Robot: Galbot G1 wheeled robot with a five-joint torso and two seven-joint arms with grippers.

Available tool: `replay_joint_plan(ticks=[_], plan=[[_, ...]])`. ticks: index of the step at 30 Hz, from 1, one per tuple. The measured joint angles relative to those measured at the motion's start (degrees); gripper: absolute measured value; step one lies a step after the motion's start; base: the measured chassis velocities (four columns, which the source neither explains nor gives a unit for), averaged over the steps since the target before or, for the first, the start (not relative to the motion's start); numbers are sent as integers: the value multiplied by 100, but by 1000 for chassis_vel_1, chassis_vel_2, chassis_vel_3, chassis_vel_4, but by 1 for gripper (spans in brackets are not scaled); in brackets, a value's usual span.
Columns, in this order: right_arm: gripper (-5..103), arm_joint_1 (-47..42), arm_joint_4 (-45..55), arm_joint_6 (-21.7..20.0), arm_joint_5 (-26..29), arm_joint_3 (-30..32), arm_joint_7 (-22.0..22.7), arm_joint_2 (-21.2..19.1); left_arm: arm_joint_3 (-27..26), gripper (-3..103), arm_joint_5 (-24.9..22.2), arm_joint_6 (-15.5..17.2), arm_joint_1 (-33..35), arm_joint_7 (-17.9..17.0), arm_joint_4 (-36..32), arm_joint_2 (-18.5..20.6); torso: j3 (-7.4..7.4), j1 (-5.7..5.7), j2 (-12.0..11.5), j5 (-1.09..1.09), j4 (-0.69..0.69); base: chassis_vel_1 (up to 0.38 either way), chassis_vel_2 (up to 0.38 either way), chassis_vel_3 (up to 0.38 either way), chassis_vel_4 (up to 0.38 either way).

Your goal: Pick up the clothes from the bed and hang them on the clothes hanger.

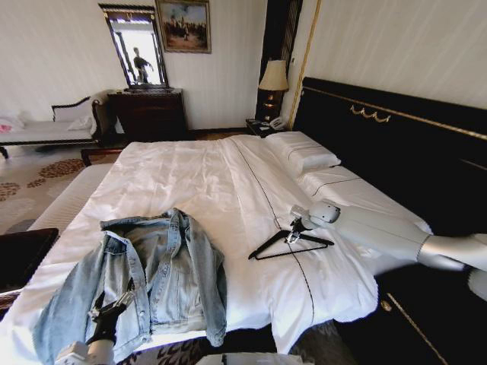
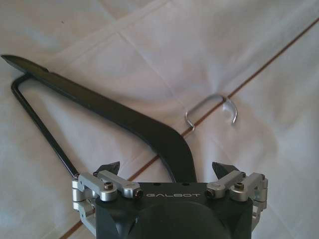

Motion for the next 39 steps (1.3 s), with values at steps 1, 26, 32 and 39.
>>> replay_joint_plan(ticks=[1,26,32,39], plan=[[100,-14,-28,7,-11,2,-1,5,0,100,-8,4,-8,0,7,5,0,0,0,1,-1,0,0,0,0],[91,-227,-1074,126,-327,-2,-132,622,71,100,-78,70,-27,-8,24,70,0,0,0,0,1,0,0,0,0],[65,-125,-1217,140,-360,-61,-229,751,57,100,-95,67,-5,-9,21,75,0,-1,0,0,1,0,0,0,0],[47,-73,-1299,145,-390,-127,-252,831,29,100,-134,54,10,-9,8,89,0,0,0,0,1,0,0,0,0]])
